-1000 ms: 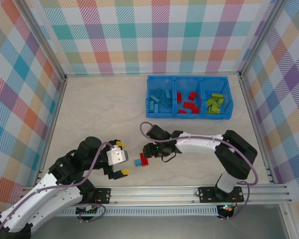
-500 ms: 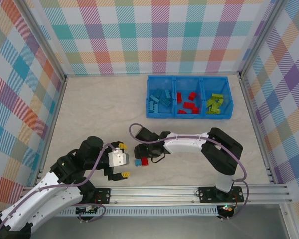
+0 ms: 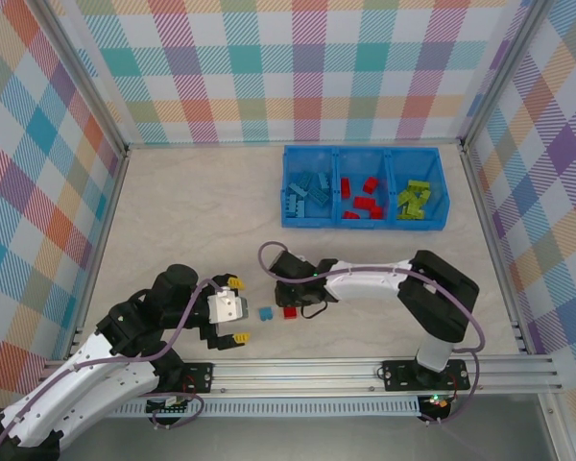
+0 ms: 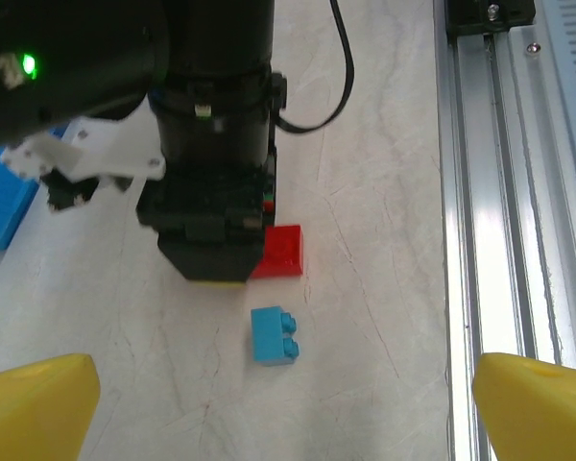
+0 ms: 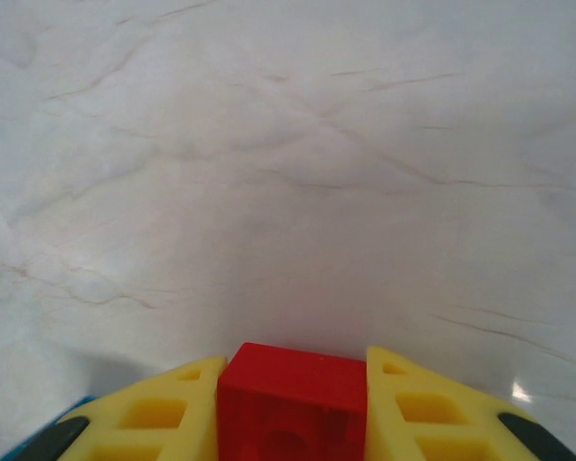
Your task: Sort the legos into containers by color
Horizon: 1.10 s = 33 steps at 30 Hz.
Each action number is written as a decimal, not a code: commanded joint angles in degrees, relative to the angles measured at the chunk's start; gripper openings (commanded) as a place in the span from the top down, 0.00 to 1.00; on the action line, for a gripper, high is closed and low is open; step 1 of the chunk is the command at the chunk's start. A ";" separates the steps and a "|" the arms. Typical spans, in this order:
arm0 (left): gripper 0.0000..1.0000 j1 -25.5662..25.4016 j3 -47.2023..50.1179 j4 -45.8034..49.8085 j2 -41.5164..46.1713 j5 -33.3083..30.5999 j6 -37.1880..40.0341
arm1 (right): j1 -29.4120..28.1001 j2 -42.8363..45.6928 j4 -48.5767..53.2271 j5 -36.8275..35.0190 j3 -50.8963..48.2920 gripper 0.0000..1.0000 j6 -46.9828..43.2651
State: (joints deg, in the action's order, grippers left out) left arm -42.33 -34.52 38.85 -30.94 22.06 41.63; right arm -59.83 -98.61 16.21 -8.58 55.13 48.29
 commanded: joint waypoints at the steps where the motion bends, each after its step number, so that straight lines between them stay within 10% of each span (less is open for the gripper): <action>1: 0.00 0.31 0.68 -1.12 0.52 1.42 0.39 | 3.54 6.59 -3.47 -0.74 -3.58 0.72 0.73; 13: 0.00 0.49 3.11 -12.34 3.67 -5.02 -14.49 | 31.61 25.29 -2.99 -1.13 -2.63 0.75 -15.33; 33: 0.00 2.68 -1.69 -11.80 0.07 -23.11 -24.22 | 44.69 -7.52 -5.89 -3.13 25.56 0.73 -31.95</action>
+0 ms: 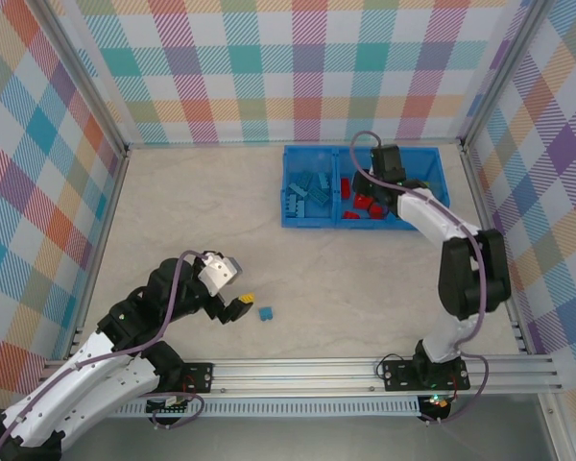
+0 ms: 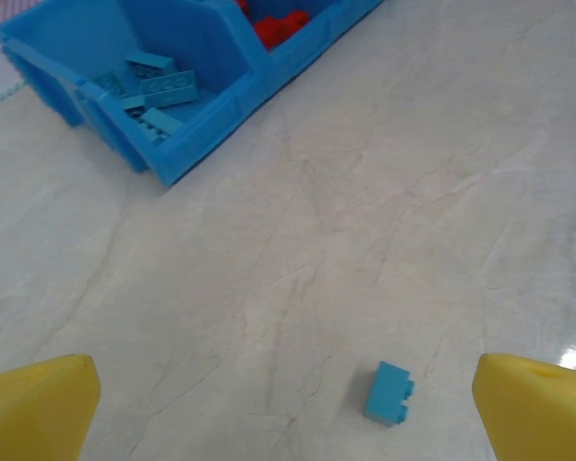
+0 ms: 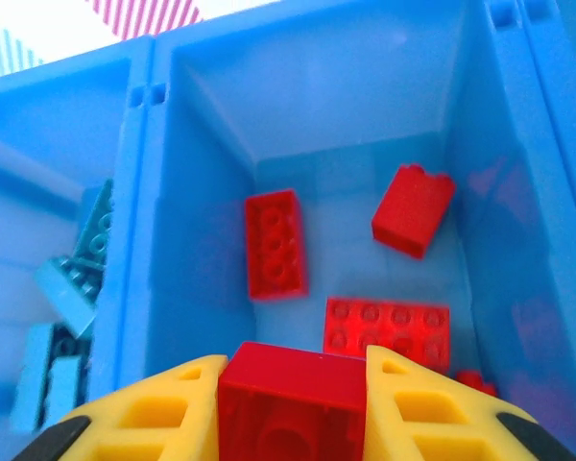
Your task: Sort the legos into containers by color
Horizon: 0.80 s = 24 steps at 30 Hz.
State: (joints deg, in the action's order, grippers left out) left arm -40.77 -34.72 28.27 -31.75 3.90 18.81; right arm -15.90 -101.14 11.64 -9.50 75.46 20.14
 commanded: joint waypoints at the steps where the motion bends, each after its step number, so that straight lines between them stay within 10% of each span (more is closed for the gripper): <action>1: 0.00 1.37 -1.36 -1.33 0.96 -5.59 -1.39 | 1.00 -7.44 -0.86 -1.78 7.67 0.71 -3.88; 11: 0.00 1.93 -0.28 -1.49 1.16 -9.38 -0.60 | 1.36 -14.25 7.98 -1.20 21.56 0.39 -3.39; 19: 0.00 3.16 -2.84 0.17 -3.70 -6.52 -4.90 | 0.18 8.46 0.68 21.28 -1.98 0.28 2.73; 24: 0.00 3.16 -11.41 4.58 -14.65 9.22 -11.81 | -7.48 23.11 2.69 27.02 -14.67 0.22 0.30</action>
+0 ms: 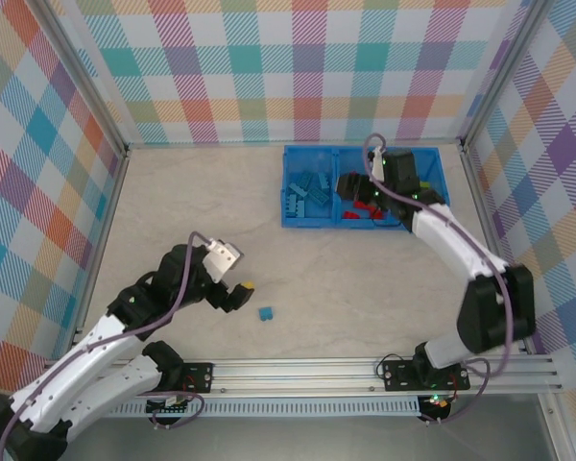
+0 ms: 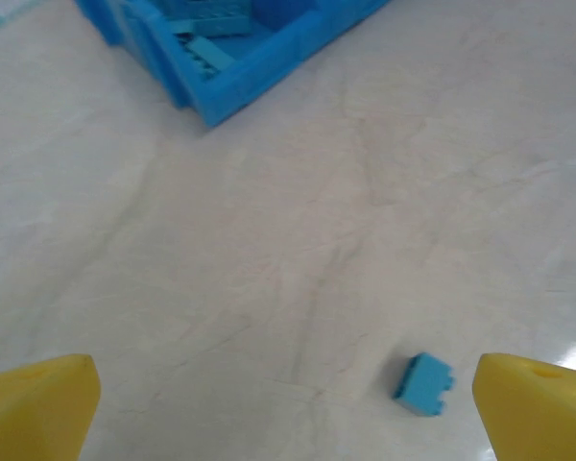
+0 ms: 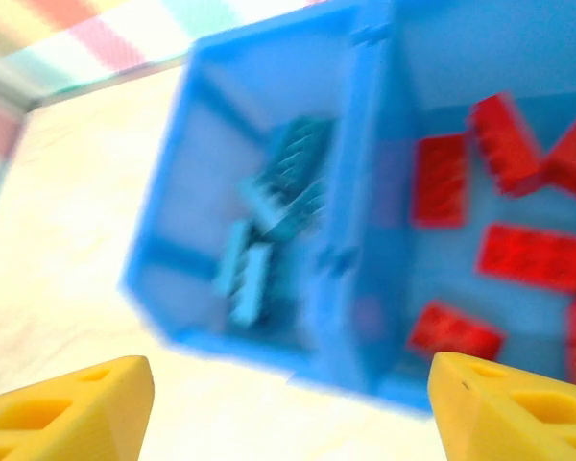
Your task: Sort the legos into containers by color
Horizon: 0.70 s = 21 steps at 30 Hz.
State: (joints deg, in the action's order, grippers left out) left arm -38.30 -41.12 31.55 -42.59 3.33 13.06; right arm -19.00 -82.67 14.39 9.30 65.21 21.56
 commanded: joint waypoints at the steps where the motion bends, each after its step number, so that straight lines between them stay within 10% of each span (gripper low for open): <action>1: 0.00 0.60 -5.89 0.09 -6.14 11.75 -11.03 | -6.76 7.23 1.23 9.15 -6.42 0.19 -2.78; 4: 0.01 -0.85 -7.41 -1.22 -12.36 15.87 -16.11 | -12.01 14.83 -0.03 10.92 -14.24 0.16 -4.30; 11: 0.03 -10.08 -5.09 2.27 -18.40 10.23 13.27 | -14.13 31.83 -8.74 13.45 -30.93 0.02 -3.26; 21: 0.10 -13.42 1.02 -4.18 -28.25 6.49 24.60 | -14.39 37.53 -10.96 13.62 -37.09 0.00 -12.28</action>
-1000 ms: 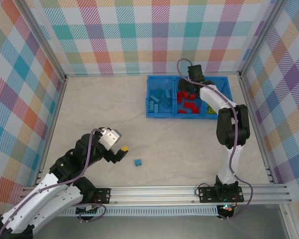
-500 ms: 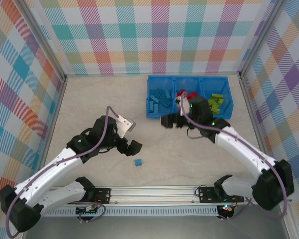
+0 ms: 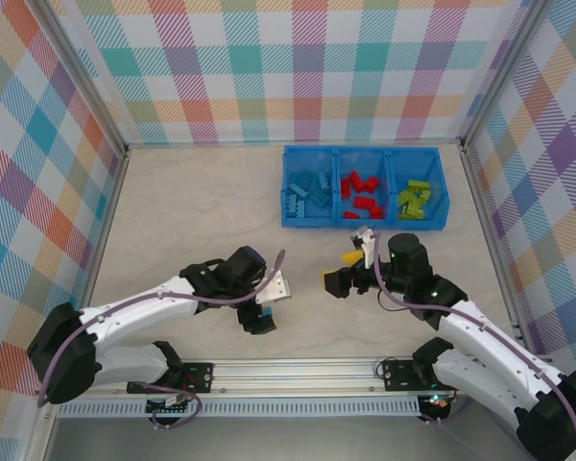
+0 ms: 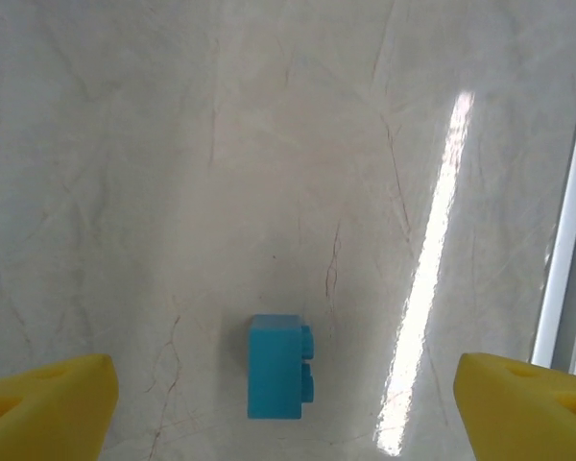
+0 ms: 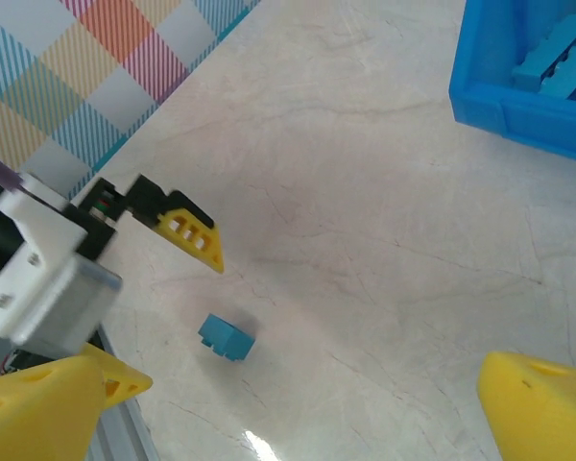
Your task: Sort the legos into containers by color
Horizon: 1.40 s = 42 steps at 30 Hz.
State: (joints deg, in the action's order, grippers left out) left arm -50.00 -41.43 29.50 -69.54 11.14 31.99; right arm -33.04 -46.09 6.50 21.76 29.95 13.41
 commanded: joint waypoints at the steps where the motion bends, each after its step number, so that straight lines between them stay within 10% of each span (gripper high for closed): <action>1: 0.09 -2.08 2.26 -3.78 -1.84 -1.63 6.18 | -0.36 1.24 -3.94 1.50 -2.40 0.00 -4.26; 11: 0.22 -3.70 2.55 -3.75 -9.65 -7.40 4.61 | -0.36 3.11 -7.10 0.85 -4.44 0.00 -4.01; 22: 0.82 -3.70 1.44 -5.54 -12.34 -6.74 2.67 | -0.36 4.55 -7.25 -0.63 -6.13 0.08 -4.10; 34: 0.89 -1.23 -2.62 -19.20 -4.98 -11.89 -0.35 | -0.44 5.92 -9.93 8.44 -8.23 0.10 -9.10; 42: 0.91 5.73 -22.92 -26.57 -21.84 -16.24 -3.71 | -0.45 5.58 -12.38 6.02 -8.38 0.02 -12.26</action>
State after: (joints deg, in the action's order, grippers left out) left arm -45.95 -57.89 7.66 -86.13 -2.31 30.33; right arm -33.10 -40.86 -2.46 27.66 21.82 4.49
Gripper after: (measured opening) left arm 0.230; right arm 0.973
